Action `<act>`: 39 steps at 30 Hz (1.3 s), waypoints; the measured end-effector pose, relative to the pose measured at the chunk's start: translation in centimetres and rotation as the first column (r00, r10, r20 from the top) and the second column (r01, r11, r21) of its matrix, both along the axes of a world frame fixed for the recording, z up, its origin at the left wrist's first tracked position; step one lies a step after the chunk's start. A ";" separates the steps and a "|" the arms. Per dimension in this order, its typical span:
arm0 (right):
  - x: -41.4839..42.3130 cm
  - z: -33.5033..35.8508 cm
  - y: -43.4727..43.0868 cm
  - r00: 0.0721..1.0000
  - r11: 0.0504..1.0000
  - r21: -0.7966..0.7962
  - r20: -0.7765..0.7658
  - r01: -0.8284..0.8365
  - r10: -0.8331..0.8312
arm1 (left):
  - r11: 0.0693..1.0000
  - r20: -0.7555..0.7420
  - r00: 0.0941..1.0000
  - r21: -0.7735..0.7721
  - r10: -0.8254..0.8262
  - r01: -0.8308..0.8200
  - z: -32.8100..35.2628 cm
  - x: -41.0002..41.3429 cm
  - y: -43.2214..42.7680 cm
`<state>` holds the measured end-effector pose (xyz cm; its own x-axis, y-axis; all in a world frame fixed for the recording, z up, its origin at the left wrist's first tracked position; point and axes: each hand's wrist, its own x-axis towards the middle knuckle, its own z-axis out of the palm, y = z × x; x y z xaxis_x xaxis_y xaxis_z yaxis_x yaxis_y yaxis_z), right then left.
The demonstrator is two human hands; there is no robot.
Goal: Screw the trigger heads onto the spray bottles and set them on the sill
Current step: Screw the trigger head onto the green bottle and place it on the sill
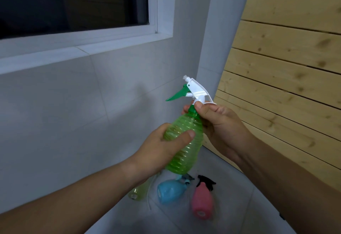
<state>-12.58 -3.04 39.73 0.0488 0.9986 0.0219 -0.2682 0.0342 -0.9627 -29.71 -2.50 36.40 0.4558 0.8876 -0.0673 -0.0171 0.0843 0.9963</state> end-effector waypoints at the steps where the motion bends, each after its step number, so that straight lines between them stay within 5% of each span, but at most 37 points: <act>1: -0.1 -0.1 0.0 1.000 1.000 -0.001 -0.002 0.004 -0.004 | 1.000 -0.003 1.000 -0.008 -0.001 0.001 0.1 -0.2 0.2; 7: -1.4 -1.2 0.0 0.960 1.000 0.009 0.279 0.011 -0.013 | 0.996 0.074 0.994 -0.021 0.083 -0.082 -0.5 -2.1 2.7; 13: -4.2 -0.5 2.6 0.948 0.987 0.152 0.319 -0.050 -0.001 | 0.982 0.192 0.963 -0.071 0.187 -0.177 0.6 -2.8 7.3; 18: -4.9 4.3 9.3 0.923 0.959 0.260 0.384 -0.114 0.006 | 0.940 0.058 0.965 0.221 0.255 -0.262 6.5 -3.5 12.4; 25: -4.9 11.7 22.8 0.926 0.935 0.354 0.354 -0.002 -0.132 | 0.764 -0.086 0.891 0.555 0.446 -0.329 15.8 -2.9 24.5; 39: -5.5 10.9 35.4 0.857 0.938 0.346 0.475 0.029 -0.202 | 0.810 -0.003 0.877 0.384 0.481 -0.443 14.7 -3.7 36.9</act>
